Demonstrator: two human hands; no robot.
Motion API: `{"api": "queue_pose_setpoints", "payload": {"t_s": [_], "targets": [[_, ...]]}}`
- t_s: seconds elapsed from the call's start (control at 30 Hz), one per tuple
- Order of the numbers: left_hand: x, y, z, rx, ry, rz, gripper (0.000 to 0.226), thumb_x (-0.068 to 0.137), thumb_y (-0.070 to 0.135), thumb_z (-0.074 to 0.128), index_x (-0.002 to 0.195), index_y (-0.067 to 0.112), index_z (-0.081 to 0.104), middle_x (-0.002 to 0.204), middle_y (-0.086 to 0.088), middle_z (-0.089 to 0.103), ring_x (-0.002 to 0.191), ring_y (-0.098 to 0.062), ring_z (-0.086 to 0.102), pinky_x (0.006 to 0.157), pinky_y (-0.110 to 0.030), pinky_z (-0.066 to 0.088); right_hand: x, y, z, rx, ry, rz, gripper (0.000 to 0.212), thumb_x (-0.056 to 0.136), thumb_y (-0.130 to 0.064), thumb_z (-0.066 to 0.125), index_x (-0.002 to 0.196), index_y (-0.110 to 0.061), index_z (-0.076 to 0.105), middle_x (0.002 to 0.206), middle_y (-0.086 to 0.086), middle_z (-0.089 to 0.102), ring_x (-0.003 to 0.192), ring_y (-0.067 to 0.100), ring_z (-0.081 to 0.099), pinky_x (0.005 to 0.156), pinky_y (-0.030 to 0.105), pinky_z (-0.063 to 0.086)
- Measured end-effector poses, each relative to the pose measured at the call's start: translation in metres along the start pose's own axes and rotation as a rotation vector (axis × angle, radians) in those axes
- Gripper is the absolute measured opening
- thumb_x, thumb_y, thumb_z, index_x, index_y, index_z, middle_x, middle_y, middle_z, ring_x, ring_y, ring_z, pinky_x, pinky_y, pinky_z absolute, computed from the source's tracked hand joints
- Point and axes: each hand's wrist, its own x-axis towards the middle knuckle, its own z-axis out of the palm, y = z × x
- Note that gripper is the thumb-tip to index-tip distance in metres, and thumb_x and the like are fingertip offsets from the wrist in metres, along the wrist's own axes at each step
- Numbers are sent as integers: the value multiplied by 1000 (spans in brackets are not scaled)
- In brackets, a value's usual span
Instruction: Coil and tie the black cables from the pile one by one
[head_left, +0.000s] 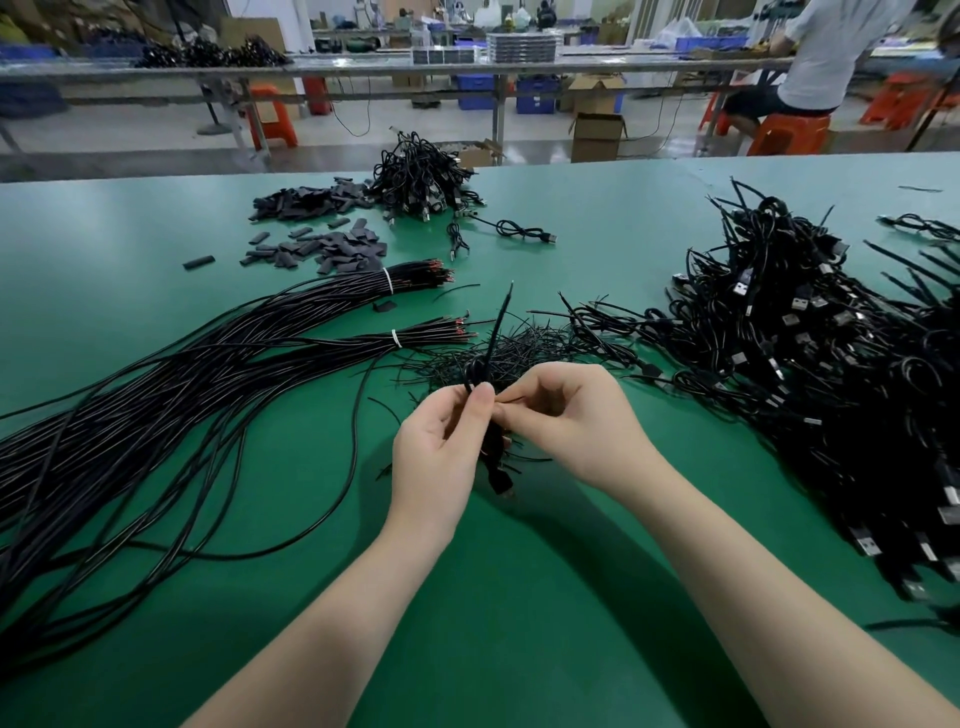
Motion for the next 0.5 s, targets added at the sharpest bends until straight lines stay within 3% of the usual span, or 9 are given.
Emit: {"api": "queue_pose_setpoints", "payload": {"t_s": [0.07,0.17,0.23,0.33,0.5], "targets": [[2,2,-1,-66,-12,-45,26,89,41,61,75,21,70,70,2,67,70,-14,61,66,-33,50,0,0,1,90,-17,59,10,80,-11,78,73,-14,72,62,1,65,55,7,52,57,21,43],[3,5,-3,-205,-35,-137,26,82,42,72,75,17,75,68,-1,68,59,-13,62,56,-23,51,-1,-1,0,297,-44,135,5,81,-4,75,78,-8,72,67,7,68,60,16,60,63,28,52],[3,8,-4,-291,-40,-209,29,72,44,74,71,16,76,65,-3,67,52,-13,60,51,-21,49,-2,-1,0,192,-22,57,6,81,-4,75,79,-9,73,72,10,71,64,18,63,67,32,54],[5,11,-7,-331,-59,-276,27,64,48,73,62,21,74,54,1,60,44,-10,54,43,-18,43,-1,-5,1,48,-5,-58,10,80,-6,76,78,-15,73,74,3,73,68,13,65,69,29,54],[8,11,-9,-344,-113,-373,26,66,47,73,54,25,70,50,5,54,40,-5,47,40,-16,41,1,-12,-9,-58,-81,-113,9,81,-4,76,82,-13,74,77,-2,73,73,14,67,74,29,54]]}}
